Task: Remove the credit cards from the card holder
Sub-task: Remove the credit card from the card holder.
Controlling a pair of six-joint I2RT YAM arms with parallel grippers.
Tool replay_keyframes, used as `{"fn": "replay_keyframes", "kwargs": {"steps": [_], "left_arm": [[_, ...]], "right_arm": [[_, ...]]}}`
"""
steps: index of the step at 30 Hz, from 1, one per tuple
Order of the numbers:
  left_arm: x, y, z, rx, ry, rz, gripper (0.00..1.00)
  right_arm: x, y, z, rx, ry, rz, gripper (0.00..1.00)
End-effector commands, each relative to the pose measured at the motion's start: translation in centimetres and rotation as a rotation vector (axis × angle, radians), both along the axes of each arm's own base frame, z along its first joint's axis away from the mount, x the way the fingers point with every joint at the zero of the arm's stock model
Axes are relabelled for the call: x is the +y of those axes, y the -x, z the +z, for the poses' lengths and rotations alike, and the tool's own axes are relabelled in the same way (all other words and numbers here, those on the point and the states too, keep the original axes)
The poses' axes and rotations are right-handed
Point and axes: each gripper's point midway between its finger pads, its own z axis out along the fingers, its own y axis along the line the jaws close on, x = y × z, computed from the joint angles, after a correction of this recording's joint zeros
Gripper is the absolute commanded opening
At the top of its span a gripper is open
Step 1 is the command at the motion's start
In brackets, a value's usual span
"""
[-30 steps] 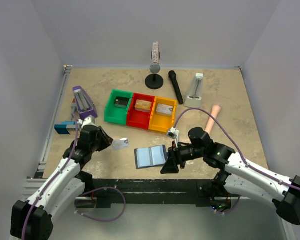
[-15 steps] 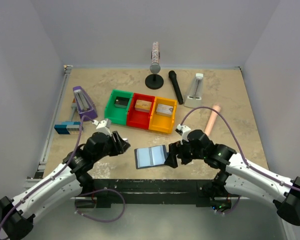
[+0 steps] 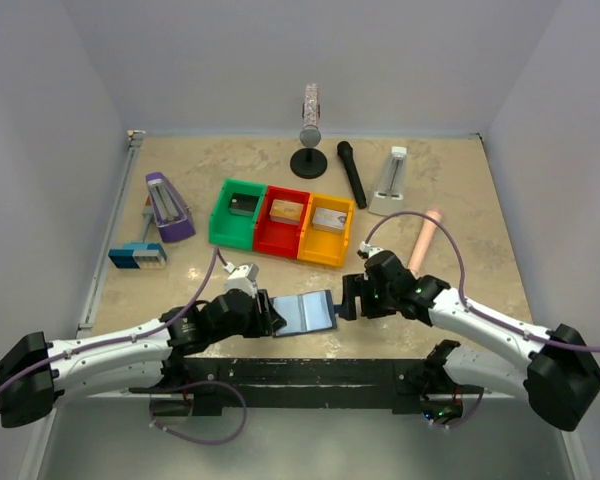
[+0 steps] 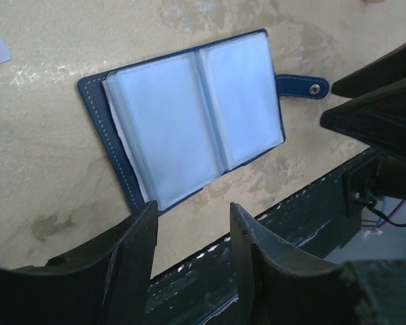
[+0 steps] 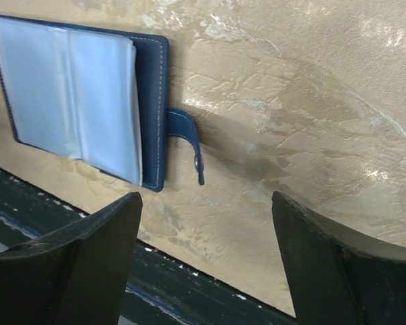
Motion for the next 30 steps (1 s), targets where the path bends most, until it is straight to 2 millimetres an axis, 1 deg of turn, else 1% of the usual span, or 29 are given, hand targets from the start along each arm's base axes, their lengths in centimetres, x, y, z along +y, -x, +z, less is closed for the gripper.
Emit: {"fn": "replay_keyframes", "kwargs": {"steps": [1, 4, 11, 15, 20, 23, 24, 25, 26, 30], "left_arm": [[-1.6, -0.7, 1.9, -0.032, 0.128, 0.025, 0.51], [-1.4, -0.7, 2.0, -0.038, 0.137, 0.035, 0.5], [-0.8, -0.7, 1.5, -0.034, 0.131, 0.058, 0.5], [-0.7, -0.8, 1.5, -0.031, 0.126, 0.07, 0.5], [-0.3, -0.8, 1.5, -0.028, 0.111, 0.082, 0.49], [0.1, -0.9, 1.3, -0.027, 0.114, 0.101, 0.5], [0.3, -0.9, 1.2, -0.027, 0.111, 0.106, 0.5], [0.4, -0.9, 1.0, -0.024, 0.113, 0.114, 0.5], [0.5, -0.9, 0.9, -0.024, 0.113, 0.119, 0.5], [0.6, -1.1, 0.6, -0.028, 0.094, 0.124, 0.51]], "right_arm": [[1.3, -1.8, 0.5, -0.028, -0.023, -0.004, 0.76], [1.5, -2.2, 0.1, -0.002, -0.013, 0.001, 0.66], [2.1, -2.9, -0.5, 0.013, -0.024, 0.004, 0.54], [2.7, -3.4, -0.9, 0.021, -0.03, 0.011, 0.41], [3.0, -3.0, -1.4, 0.049, -0.037, 0.034, 0.29], [2.8, -2.5, -1.2, 0.05, -0.048, 0.04, 0.18], [2.7, -2.4, -1.1, 0.043, -0.05, 0.042, 0.12], [2.4, -2.5, -1.1, 0.033, -0.039, 0.039, 0.03], [2.3, -2.2, -1.1, 0.033, -0.042, 0.041, 0.0], [2.2, -1.2, -0.8, 0.036, -0.073, 0.058, 0.0]]}}
